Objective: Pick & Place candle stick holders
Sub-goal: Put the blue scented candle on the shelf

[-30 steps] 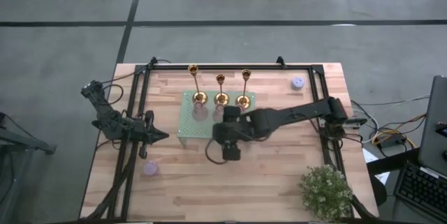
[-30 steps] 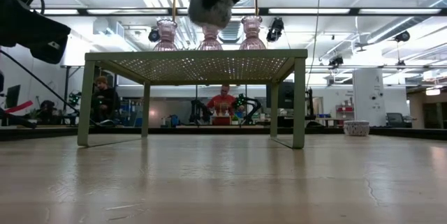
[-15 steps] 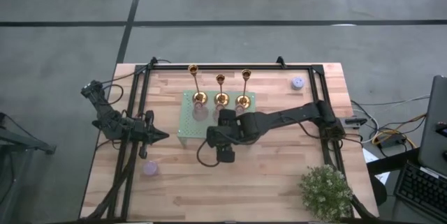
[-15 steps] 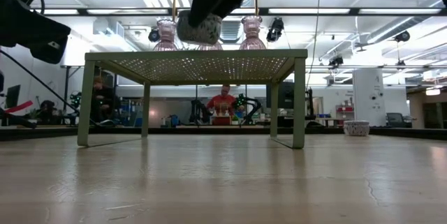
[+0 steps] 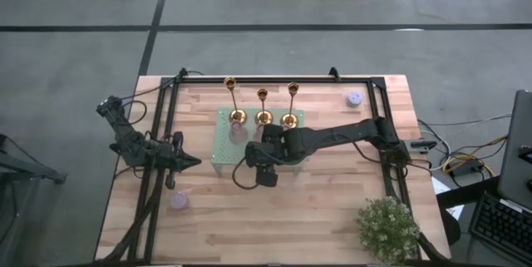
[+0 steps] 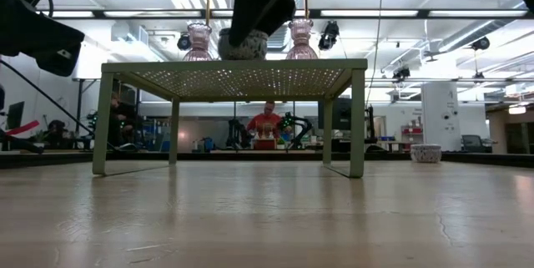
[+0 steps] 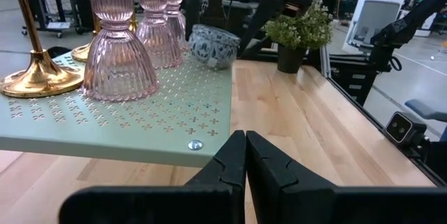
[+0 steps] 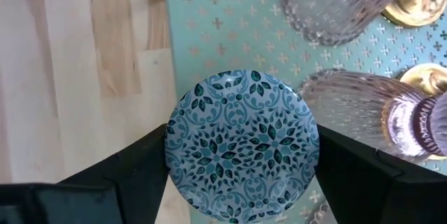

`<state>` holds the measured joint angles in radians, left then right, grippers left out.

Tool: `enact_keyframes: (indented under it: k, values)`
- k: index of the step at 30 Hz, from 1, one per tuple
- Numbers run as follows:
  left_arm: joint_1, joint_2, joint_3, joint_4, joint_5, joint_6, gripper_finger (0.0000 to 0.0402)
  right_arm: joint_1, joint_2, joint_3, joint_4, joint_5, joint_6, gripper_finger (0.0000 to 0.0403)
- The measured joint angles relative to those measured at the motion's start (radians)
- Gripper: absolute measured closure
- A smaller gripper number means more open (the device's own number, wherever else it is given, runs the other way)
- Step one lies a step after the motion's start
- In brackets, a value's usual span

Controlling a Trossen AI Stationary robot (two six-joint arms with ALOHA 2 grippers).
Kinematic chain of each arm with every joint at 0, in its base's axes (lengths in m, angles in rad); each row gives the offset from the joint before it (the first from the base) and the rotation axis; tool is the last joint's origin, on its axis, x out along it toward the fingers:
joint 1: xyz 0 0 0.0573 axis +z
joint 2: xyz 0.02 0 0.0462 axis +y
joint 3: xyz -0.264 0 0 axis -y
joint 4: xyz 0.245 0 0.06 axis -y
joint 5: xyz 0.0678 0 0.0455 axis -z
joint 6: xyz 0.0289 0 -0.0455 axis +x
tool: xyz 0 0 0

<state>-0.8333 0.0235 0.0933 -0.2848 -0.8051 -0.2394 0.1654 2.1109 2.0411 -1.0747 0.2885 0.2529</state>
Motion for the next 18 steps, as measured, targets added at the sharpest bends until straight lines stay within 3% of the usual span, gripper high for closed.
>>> enact_keyframes:
  k: [18]
  values:
    - [0.000, 0.000, 0.000, 0.000, 0.000, 0.000, 0.0388, 0.000, 0.000, -0.014, 0.001, 0.003, -0.017, 0.0060]
